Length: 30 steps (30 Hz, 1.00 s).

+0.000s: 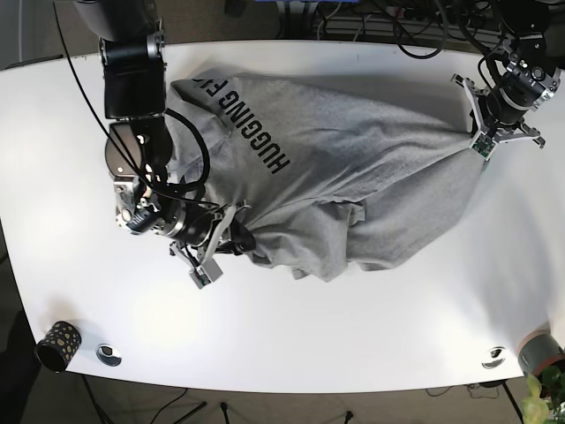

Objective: Fold the T-shirt properly
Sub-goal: 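Grasp another edge of the grey shirt with the right gripper, then lift the shirt with both grippers and pull it toward the robot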

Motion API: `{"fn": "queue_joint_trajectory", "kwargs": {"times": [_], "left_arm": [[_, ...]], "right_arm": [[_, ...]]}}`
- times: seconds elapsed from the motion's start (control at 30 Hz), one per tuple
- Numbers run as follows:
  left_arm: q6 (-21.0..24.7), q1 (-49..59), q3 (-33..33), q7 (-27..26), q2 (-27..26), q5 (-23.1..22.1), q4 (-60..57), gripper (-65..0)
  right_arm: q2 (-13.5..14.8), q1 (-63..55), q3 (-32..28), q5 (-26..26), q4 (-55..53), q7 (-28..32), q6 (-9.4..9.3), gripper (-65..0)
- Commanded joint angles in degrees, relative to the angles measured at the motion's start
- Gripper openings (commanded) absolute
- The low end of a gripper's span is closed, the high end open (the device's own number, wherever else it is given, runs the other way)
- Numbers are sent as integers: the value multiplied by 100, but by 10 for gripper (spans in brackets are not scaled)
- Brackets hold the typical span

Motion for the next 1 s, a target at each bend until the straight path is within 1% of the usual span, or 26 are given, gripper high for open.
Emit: {"fn": "queue_joint_trajectory", "kwargs": {"times": [0.0, 0.1, 0.23, 0.27, 0.37, 0.4, 0.53, 0.63, 0.8, 0.97], "left_arm": [[23, -148, -20, -76, -75, 28, 108, -646], [23, -377, -11, 3, -75, 36, 90, -646], [32, -957, 261, 495, -75, 36, 81, -646], [50, -1168, 384, 636, -75, 36, 81, -646], [50, -1634, 710, 996, -75, 36, 81, -646], [50, -1801, 833, 1110, -75, 36, 81, -646], [50, -2249, 1132, 1401, -75, 36, 73, -646], [50, -2417, 1149, 1418, -75, 36, 64, -646], [58, -2487, 1149, 1418, -92, 36, 55, -646], [67, -2997, 1264, 1427, -66, 45, -51, -646]], "right_arm": [[322, -36, 296, 327, 364, -92, 8, -650], [595, -264, 542, 757, 522, 13, 8, -650], [990, -282, 806, 1320, 601, 22, 25, -650], [1087, -273, 885, 1478, 601, 22, 78, -650], [1237, -247, 982, 1724, 601, 22, 289, -650], [1254, -238, 964, 1742, 601, 22, 324, -650], [1254, -247, 797, 1716, 593, 13, 315, -650], [1228, -334, 727, 1742, 619, -57, 315, -650], [1210, -449, 868, 1716, 681, -101, 315, -650], [1210, 263, 859, 1716, 267, -101, 324, -650]]}}
